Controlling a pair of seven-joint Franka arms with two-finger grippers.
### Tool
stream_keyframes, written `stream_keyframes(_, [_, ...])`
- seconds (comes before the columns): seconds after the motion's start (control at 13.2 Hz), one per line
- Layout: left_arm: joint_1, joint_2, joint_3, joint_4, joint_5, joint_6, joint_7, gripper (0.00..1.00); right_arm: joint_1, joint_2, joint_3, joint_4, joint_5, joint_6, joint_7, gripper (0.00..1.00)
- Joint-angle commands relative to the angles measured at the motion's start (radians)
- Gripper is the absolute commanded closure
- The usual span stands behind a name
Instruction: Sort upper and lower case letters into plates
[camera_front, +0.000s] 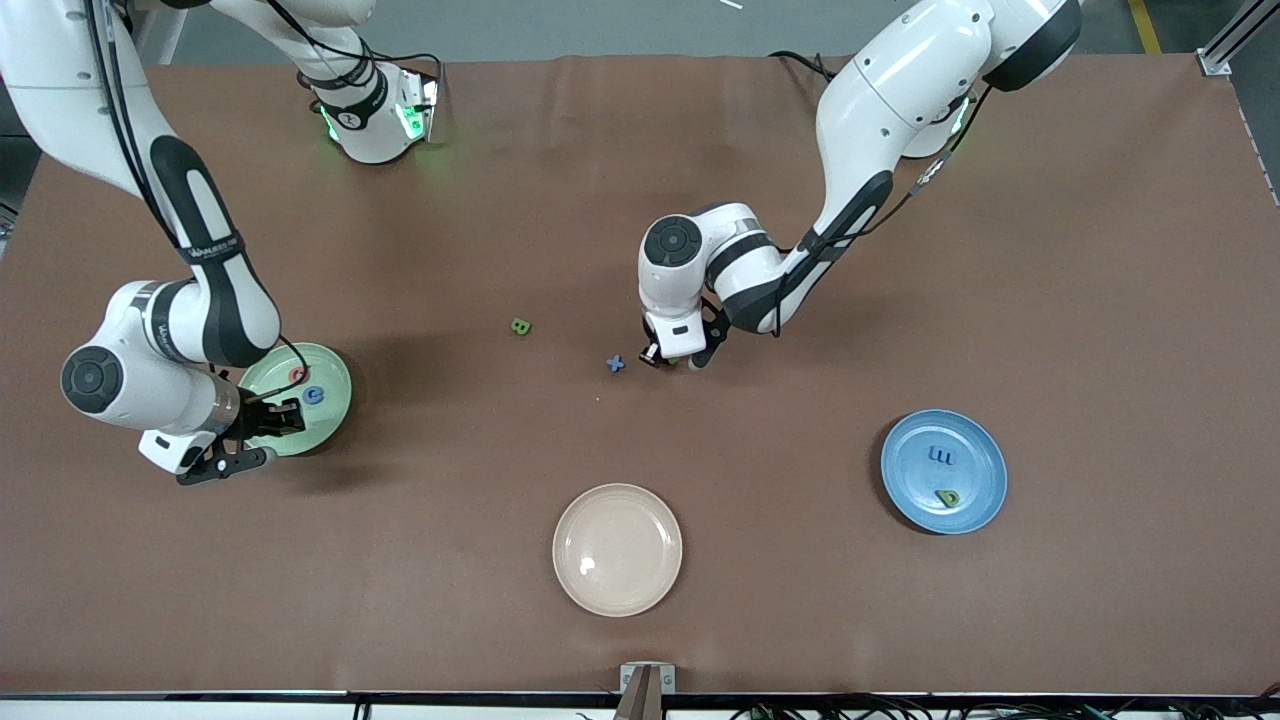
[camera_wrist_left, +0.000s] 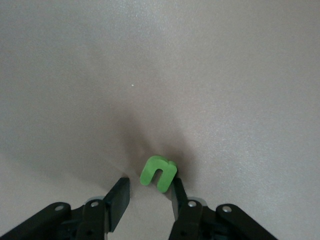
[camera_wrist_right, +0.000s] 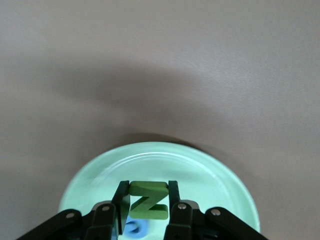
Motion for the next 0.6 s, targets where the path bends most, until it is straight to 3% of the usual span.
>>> stream_keyframes(0.0, [-0.003,0.005,0.031,-0.008,0.024,0.019,-0.023,0.8,-0.045,0.032,0.021,-0.008,-0.008,0.036,-0.073,0.79])
stream_keyframes(0.15, [0.009,-0.003,0.031,0.005,0.024,0.012,-0.02,0.89,-0.068,0.046,0.021,-0.008,-0.008,0.038,-0.103,0.79])
stream_keyframes(0.38, [0.007,-0.003,0.046,0.015,0.024,0.009,-0.02,0.9,-0.075,0.058,0.021,-0.008,-0.008,0.059,-0.112,0.74])
stream_keyframes(0.45, [0.005,0.0,0.048,0.018,0.024,0.009,-0.02,0.9,-0.073,0.059,0.021,-0.008,-0.008,0.059,-0.112,0.5])
stream_keyframes(0.53, [0.0,0.002,0.051,0.019,0.026,0.008,-0.02,0.88,-0.07,0.059,0.021,-0.008,-0.008,0.056,-0.11,0.18])
